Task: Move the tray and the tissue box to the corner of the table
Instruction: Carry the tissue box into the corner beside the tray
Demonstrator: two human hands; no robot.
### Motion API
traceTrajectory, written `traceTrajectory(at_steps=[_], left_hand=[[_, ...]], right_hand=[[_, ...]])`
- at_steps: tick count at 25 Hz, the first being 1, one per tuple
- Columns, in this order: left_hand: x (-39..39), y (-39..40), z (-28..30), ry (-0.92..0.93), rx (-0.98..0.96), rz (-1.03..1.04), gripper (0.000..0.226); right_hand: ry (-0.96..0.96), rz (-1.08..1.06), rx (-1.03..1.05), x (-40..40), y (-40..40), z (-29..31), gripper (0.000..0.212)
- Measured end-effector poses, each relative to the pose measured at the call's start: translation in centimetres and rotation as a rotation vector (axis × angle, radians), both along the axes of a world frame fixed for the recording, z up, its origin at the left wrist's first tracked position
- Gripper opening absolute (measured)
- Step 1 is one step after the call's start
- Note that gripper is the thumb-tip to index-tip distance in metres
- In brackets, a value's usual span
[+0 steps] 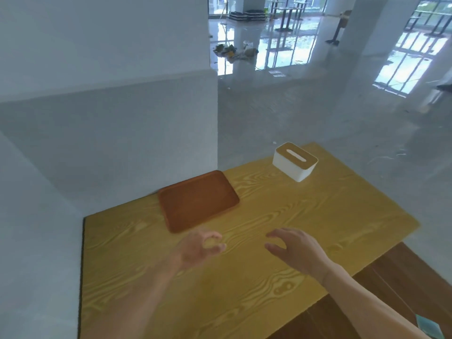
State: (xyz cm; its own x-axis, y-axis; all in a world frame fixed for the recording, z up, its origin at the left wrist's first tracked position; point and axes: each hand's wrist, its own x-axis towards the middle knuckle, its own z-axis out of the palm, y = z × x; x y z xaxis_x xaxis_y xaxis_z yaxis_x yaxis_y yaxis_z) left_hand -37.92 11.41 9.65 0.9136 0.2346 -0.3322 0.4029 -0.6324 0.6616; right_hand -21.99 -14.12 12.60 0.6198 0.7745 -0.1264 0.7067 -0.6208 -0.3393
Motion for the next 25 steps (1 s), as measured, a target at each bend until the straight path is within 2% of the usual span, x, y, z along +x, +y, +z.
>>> traceTrajectory(at_steps=[6,11,15,21,25], left_hand=[[5.2,-6.2,-0.4,0.003,0.005,-0.165,0.072],[11.6,-11.6,-0.3,0.037,0.124,-0.343,0.055],[17.4,-16.6,0.1,0.054,0.262,-0.478,0.051],[23.1,-22.9,0.6,0.078,0.360,-0.483,0.048],[24.9,-24.6,0.7,0.135,0.362,-0.464,0.047]], right_hand=[[0.009,-0.160,-0.015,0.2,-7.9,0.6,0.039],[-0.029,-0.237,-0.052,3.2,-14.4,0.4,0.041],[-0.037,-0.251,-0.067,7.0,-19.3,0.0,0.042],[-0.019,-0.239,-0.104,12.8,-25.5,-1.0,0.043],[0.011,-0.202,-0.137,16.2,-26.8,-1.7,0.043]])
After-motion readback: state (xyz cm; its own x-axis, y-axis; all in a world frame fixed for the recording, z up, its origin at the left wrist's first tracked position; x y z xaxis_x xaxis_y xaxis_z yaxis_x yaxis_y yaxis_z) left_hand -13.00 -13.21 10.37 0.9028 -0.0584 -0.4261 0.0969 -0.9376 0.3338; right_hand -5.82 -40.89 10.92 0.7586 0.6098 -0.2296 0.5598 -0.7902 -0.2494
